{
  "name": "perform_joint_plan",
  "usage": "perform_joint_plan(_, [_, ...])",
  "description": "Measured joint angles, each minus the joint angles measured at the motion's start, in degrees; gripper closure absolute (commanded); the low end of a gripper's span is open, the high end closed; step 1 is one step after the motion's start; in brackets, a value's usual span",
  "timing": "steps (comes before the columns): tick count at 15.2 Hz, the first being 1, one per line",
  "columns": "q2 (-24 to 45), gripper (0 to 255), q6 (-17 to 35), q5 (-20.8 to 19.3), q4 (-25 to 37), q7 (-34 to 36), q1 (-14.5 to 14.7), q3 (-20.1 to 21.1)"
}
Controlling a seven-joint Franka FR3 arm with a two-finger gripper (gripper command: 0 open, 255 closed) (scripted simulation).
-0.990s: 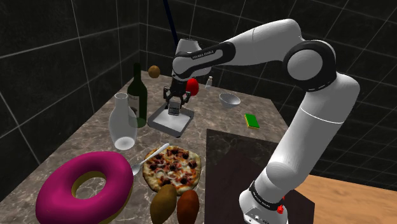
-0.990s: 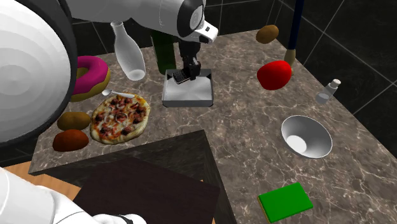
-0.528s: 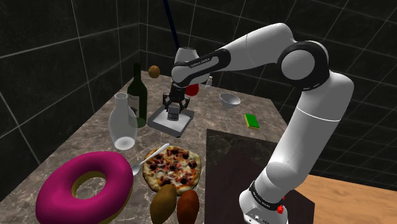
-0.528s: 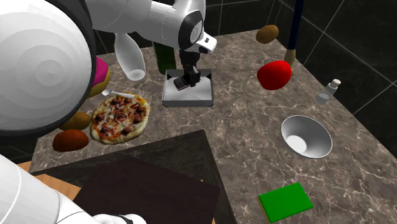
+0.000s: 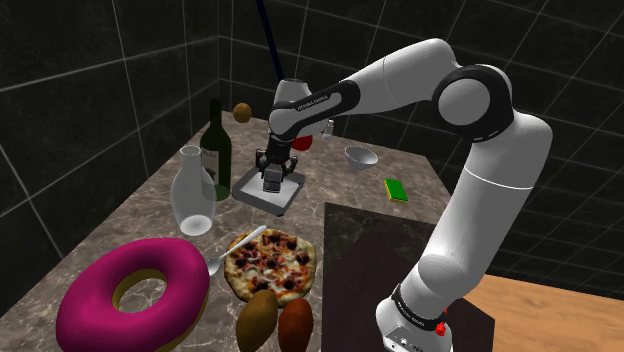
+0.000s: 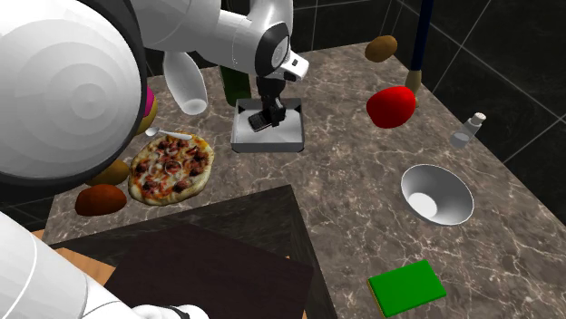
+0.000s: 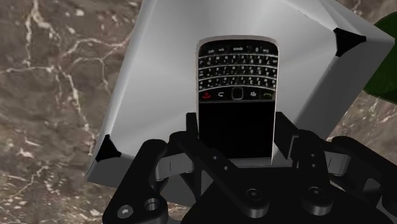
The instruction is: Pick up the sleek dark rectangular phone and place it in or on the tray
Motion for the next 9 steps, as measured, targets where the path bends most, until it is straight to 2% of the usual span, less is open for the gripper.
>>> perform_joint_plan(1, [0.0,0,0.0,0.0,0.0,0.0,0.0,0.0])
perform_joint_plan(7, [0.0,0,0.0,0.0,0.0,0.0,0.0,0.0])
perform_joint_plan(9, [-1.4,0,-2.1,0.2,0.7,-0.2,-0.1,0.0])
